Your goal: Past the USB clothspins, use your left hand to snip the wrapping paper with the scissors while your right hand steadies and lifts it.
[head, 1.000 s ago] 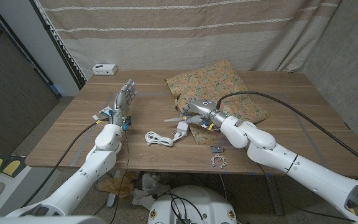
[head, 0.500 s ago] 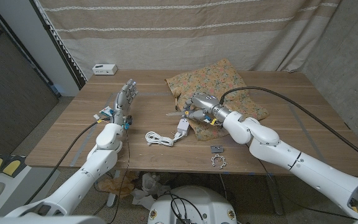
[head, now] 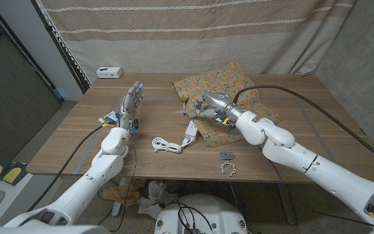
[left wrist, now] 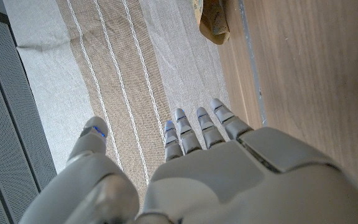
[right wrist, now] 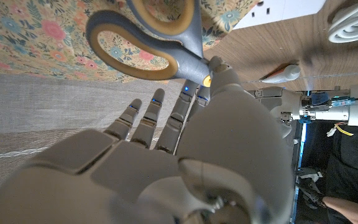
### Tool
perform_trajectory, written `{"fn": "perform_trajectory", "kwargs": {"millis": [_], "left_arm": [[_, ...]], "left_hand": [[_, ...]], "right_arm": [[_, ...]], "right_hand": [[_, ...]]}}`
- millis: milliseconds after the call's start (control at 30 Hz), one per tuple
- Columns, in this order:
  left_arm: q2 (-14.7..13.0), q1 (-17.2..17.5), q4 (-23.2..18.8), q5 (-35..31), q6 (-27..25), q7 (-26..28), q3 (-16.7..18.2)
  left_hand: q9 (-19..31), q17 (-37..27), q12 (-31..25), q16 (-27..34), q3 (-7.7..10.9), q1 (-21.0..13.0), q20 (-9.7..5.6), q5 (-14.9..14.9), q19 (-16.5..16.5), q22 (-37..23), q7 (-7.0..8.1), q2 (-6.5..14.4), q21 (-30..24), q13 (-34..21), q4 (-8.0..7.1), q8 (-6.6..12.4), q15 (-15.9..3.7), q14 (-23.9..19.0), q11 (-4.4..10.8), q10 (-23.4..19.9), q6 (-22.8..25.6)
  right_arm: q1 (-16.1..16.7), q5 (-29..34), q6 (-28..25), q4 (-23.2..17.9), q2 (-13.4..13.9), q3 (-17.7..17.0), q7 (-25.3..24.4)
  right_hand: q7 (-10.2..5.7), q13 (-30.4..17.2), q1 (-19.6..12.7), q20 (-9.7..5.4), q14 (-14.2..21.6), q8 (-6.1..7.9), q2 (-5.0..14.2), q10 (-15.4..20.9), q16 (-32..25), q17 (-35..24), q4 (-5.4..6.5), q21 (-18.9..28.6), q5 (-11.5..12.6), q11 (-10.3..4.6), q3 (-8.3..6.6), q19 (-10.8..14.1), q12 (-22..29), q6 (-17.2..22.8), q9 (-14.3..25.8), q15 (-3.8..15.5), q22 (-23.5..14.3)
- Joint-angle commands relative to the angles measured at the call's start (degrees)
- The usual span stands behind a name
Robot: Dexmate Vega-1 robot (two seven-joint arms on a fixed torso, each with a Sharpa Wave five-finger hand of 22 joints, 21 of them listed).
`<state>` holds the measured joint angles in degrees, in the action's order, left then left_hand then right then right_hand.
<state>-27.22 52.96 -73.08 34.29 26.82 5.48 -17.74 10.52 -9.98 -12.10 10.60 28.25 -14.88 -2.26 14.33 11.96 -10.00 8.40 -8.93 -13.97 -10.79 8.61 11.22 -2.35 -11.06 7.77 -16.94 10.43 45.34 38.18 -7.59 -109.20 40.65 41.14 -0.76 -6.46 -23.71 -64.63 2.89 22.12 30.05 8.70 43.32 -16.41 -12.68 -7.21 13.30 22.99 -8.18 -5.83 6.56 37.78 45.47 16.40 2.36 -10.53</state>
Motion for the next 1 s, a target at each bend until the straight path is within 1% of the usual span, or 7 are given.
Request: {"fn": "perform_trajectory", "kwargs": {"millis": [33, 333, 500, 633, 667, 833, 1000], "left_arm": [[-0.22, -0.92, 0.09, -0.18, -0.93, -0.33, -0.36], [-0.6, -1.34, -0.27, -0.8, -1.89, 0.05, -0.71], [-0.53, -1.51, -0.27, -1.16, -2.13, 0.11, -1.09], [-0.17, -1.16, -1.12, -1.39, -2.39, 1.37, -1.09], [-0.18, -1.06, -1.52, -1.51, -2.45, 1.68, -1.06], [-1.25, -0.7, -4.27, -2.16, -4.27, 2.89, -1.0], [-1.1, -0.81, -4.46, -1.97, -4.69, 2.82, -1.12]], "left_hand": [[0.24, -0.1, 0.03, 0.08, -0.23, -0.11, -2.1, 0.31, 0.58, -0.18, 0.24, 0.36, 0.1, -0.28, -0.08, -0.06, -6.17, -0.12, 0.25, -0.63, -0.37], [0.24, -0.1, -0.03, 0.13, -0.29, -0.11, -2.17, 0.31, 0.67, -0.18, 0.31, 0.39, 0.27, -0.28, -0.08, 0.01, -6.23, -0.29, 0.16, -0.88, -0.23], [0.24, -0.1, -0.11, 0.21, -0.31, -0.15, -2.25, 0.32, 0.8, -0.18, 0.36, 0.44, 0.34, -0.28, -0.07, 0.09, -6.19, -0.54, 0.36, -1.15, -0.02], [0.24, -0.1, -0.25, 0.26, -0.32, -0.18, -2.27, 0.32, 0.9, -0.18, 0.36, 0.46, 0.39, -0.29, -0.06, 0.21, -6.23, -0.71, 0.11, -1.54, 0.27], [0.24, -0.11, -0.38, 0.35, -0.32, -0.21, -2.26, 0.33, 0.98, -0.19, 0.39, 0.5, 0.45, -0.29, -0.05, 0.39, -6.33, -0.99, 0.36, -1.96, 0.77], [0.25, -0.11, -0.64, 0.5, -0.32, -0.33, -2.31, 0.35, 1.42, -0.19, 0.37, 0.6, 0.51, -0.3, -0.02, 0.74, -6.5, -1.61, 0.35, -2.81, 1.85], [0.25, -0.11, -0.66, 0.49, -0.3, -0.4, -2.34, 0.35, 1.48, -0.19, 0.37, 0.66, 0.6, -0.31, -0.01, 0.91, -6.48, -1.73, 0.41, -2.98, 2.42]], "right_arm": [[-0.55, -2.52, -0.69, 1.14, -0.44, -1.61, -2.64], [-0.21, -3.71, -1.03, 1.43, -0.63, -2.63, -5.86], [0.35, -6.76, -0.84, 0.89, -0.76, -4.36, -7.12], [0.44, -7.82, -0.27, 0.8, -0.49, -5.04, -8.19], [0.46, -8.12, 0.1, 0.95, -0.41, -5.2, -8.56], [0.77, -10.37, 1.52, 1.43, 0.2, -6.05, -9.01], [1.25, -12.64, 3.02, 1.31, 0.86, -6.85, -8.94]], "right_hand": [[-3.26, -1.19, -0.85, 0.22, 0.8, 0.34, 1.14, 10.56, -0.39, -0.18, 0.24, -0.31, 0.27, -4.03, -0.28, 0.14, 0.48, 4.24, 0.15, 9.63, -0.19], [-3.09, -1.27, -1.09, 0.34, 1.0, 0.38, 1.03, 10.83, -0.46, -0.29, 0.18, -0.34, 0.12, -4.01, -0.26, 0.26, 0.63, 4.45, -0.06, 9.65, -0.2], [-2.83, -1.29, -1.33, 0.46, 1.17, 0.34, 1.0, 11.0, -0.52, -0.36, 0.11, -0.18, 0.03, -3.95, -0.29, 0.87, 0.69, 4.4, -0.22, 9.73, -0.18], [-2.53, -1.15, -1.51, 0.48, 1.3, 0.31, 1.0, 11.12, -0.57, -0.41, 0.06, -0.19, -0.04, -3.9, -0.31, 0.98, 0.65, 4.39, -0.34, 9.74, -0.17], [-2.57, -1.15, -1.52, 0.48, 1.32, 0.31, 1.0, 11.16, -0.57, -0.42, 0.06, -0.2, -0.05, -3.89, -0.31, 0.98, 0.67, 4.39, -0.35, 9.74, -0.17], [-2.52, -1.13, -1.63, 0.5, 1.43, 0.34, 1.0, 11.17, -0.61, -0.46, 0.06, -0.25, -0.14, -3.85, -0.31, 0.97, 0.66, 4.53, -0.45, 9.71, -0.17], [-2.39, -1.14, -1.67, 0.51, 1.68, 0.27, 1.07, 11.34, -0.72, -0.52, 0.1, -0.23, -0.21, -3.87, -0.33, 1.13, 0.73, 4.39, -0.53, 9.68, -0.17]]}}
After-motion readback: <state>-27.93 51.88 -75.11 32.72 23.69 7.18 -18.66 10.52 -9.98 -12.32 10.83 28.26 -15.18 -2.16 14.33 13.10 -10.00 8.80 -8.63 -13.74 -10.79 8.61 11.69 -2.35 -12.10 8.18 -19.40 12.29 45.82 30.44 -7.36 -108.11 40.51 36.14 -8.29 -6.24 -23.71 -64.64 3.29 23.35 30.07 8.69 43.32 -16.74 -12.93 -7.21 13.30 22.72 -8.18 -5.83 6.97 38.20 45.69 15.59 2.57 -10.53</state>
